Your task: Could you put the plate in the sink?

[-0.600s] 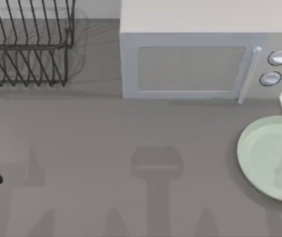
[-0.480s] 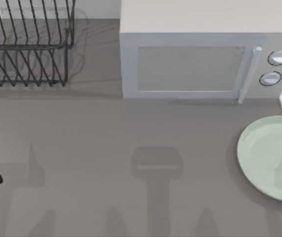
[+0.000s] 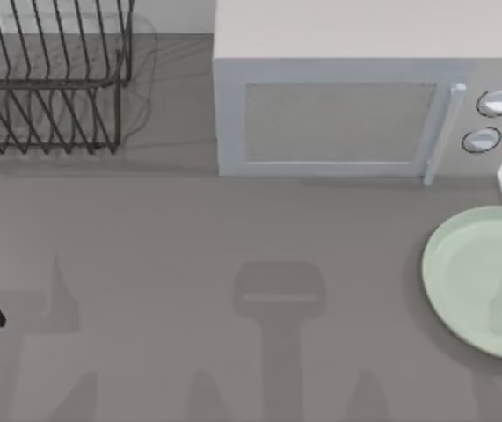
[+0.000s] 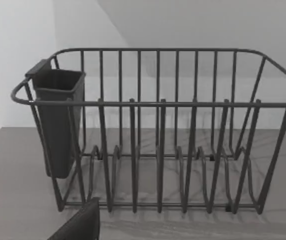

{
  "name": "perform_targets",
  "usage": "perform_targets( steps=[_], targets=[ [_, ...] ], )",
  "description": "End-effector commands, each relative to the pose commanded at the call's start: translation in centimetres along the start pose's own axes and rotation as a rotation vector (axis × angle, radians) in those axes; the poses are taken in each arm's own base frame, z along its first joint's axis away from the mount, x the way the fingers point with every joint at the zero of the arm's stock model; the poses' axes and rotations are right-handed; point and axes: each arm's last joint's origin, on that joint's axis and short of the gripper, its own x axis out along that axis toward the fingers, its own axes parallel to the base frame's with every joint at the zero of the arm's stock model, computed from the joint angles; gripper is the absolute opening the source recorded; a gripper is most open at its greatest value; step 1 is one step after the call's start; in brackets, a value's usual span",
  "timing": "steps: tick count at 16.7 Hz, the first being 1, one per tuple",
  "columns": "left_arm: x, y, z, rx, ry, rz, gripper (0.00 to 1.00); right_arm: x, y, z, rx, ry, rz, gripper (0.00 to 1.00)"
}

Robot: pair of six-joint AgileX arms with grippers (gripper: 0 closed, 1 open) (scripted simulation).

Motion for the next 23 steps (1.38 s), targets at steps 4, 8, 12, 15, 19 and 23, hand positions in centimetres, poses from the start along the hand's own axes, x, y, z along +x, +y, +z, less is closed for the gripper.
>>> perform_targets(
  steps=[4, 8, 12, 15, 19, 23],
  targets=[
    [0.0, 0.0, 0.0, 0.0, 0.0, 0.0, 1.0, 0.0, 0.0, 0.0, 0.0, 0.0, 0.0, 1.0],
    [0.0, 0.0, 0.0, 0.0, 0.0, 0.0, 1.0, 0.0, 0.0, 0.0, 0.0, 0.0, 0.0, 1.0],
    [0.0, 0.0, 0.0, 0.0, 0.0, 0.0, 1.0, 0.0, 0.0, 0.0, 0.0, 0.0, 0.0, 1.0],
    [0.0, 0.0, 0.0, 0.0, 0.0, 0.0, 1.0, 0.0, 0.0, 0.2, 0.003, 0.009, 0.003, 1.0],
    [0.0, 0.0, 0.0, 0.0, 0.0, 0.0, 1.0, 0.3, 0.5, 2.5, 0.04, 0.131, 0.039, 1.0],
    [0.0, 0.0, 0.0, 0.0, 0.0, 0.0, 1.0, 2.4, 1.5, 6.1, 0.091, 0.39, 0.087, 1.0]
  ],
)
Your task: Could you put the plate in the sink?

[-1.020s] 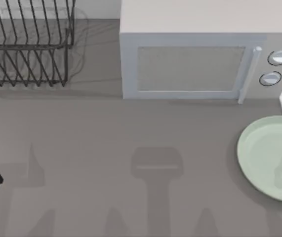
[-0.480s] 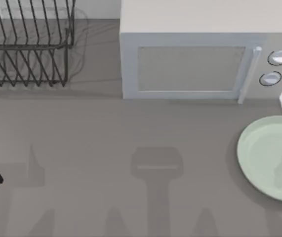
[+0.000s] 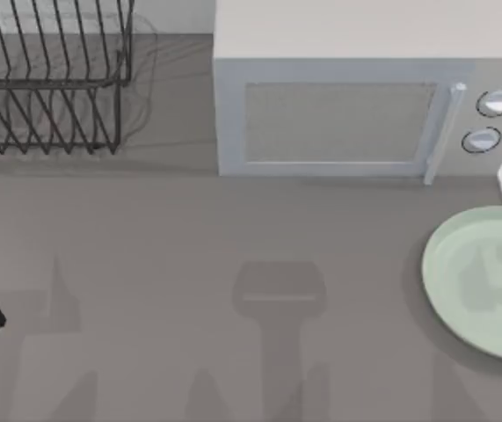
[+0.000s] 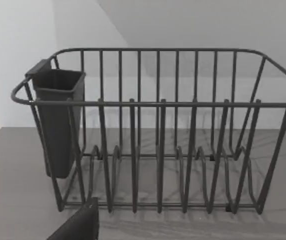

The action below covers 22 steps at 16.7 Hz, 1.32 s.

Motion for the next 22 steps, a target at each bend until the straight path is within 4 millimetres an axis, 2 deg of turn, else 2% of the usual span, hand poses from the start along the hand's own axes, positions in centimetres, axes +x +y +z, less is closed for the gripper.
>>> perform_targets(
  steps=[3, 7, 11, 14, 17, 22],
  targets=[
    [0.0, 0.0, 0.0, 0.0, 0.0, 0.0, 1.0, 2.4, 1.5, 3.2, 0.033, 0.257, 0.018, 1.0],
    [0.0, 0.0, 0.0, 0.0, 0.0, 0.0, 1.0, 8.0, 4.3, 5.9, 0.05, 0.619, 0.001, 1.0],
    [0.0, 0.0, 0.0, 0.0, 0.0, 0.0, 1.0, 14.2, 7.5, 5.9, 0.038, 0.927, -0.057, 1.0],
    [0.0, 0.0, 0.0, 0.0, 0.0, 0.0, 1.0, 17.6, 9.4, 4.8, 0.02, 1.086, -0.104, 1.0],
    [0.0, 0.0, 0.0, 0.0, 0.0, 0.0, 1.0, 19.4, 10.6, 4.1, 0.008, 1.167, -0.134, 1.0],
    [0.0, 0.0, 0.0, 0.0, 0.0, 0.0, 1.0, 19.6, 10.7, 3.9, 0.006, 1.178, -0.138, 1.0]
  ],
)
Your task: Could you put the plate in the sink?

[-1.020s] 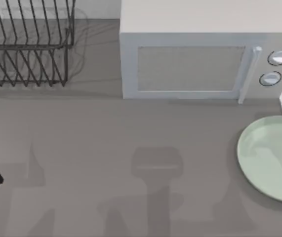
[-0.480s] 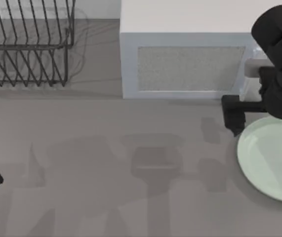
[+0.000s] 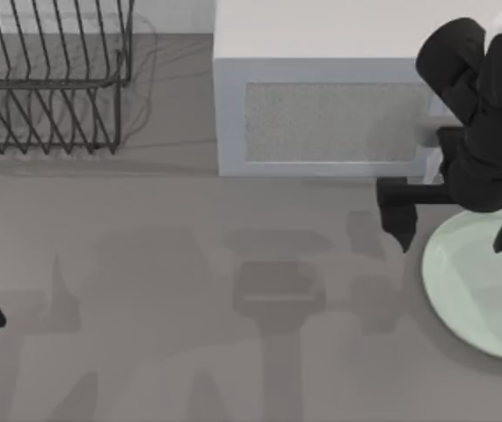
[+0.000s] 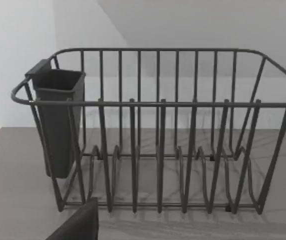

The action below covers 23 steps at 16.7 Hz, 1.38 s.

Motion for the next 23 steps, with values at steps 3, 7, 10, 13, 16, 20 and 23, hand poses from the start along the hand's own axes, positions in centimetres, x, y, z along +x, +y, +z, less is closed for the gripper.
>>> perform_targets(
  steps=[3, 7, 10, 13, 16, 20, 23],
  targets=[
    [0.0, 0.0, 0.0, 0.0, 0.0, 0.0, 1.0, 0.4, -0.1, -0.1, -0.001, 0.003, 0.0, 1.0],
    [0.0, 0.0, 0.0, 0.0, 0.0, 0.0, 1.0, 3.8, 0.3, -0.3, -0.017, 0.02, -0.003, 1.0],
    [0.0, 0.0, 0.0, 0.0, 0.0, 0.0, 1.0, 7.0, 0.3, -0.3, -0.017, 0.021, -0.006, 1.0],
    [0.0, 0.0, 0.0, 0.0, 0.0, 0.0, 1.0, 9.4, 0.1, -0.2, -0.007, 0.011, -0.004, 1.0],
    [0.0, 0.0, 0.0, 0.0, 0.0, 0.0, 1.0, 10.2, 0.0, 0.0, 0.0, 0.0, 0.0, 1.0],
    [0.0, 0.0, 0.0, 0.0, 0.0, 0.0, 1.0, 10.2, 0.0, 0.0, 0.0, 0.0, 0.0, 0.92],
    [0.0, 0.0, 0.0, 0.0, 0.0, 0.0, 1.0, 10.2, 0.0, 0.0, 0.0, 0.0, 0.0, 0.7]
  ],
)
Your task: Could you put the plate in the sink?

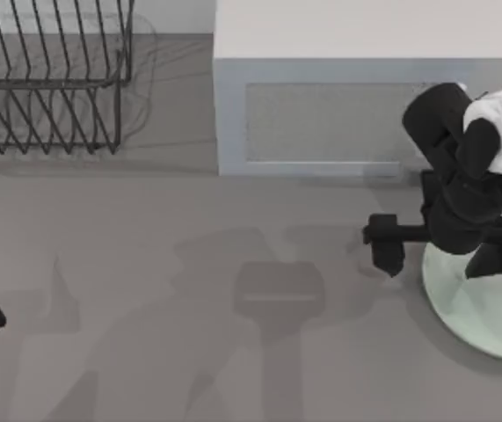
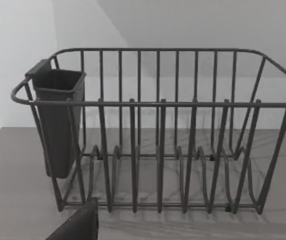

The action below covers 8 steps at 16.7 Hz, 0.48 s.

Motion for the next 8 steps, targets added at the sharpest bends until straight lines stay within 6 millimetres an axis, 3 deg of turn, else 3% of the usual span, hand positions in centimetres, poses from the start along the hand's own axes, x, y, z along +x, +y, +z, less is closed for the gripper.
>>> perform_targets(
  steps=[8],
  targets=[
    [0.0, 0.0, 0.0, 0.0, 0.0, 0.0, 1.0, 0.0, 0.0, 0.0, 0.0, 0.0, 0.0, 0.1]
  ],
)
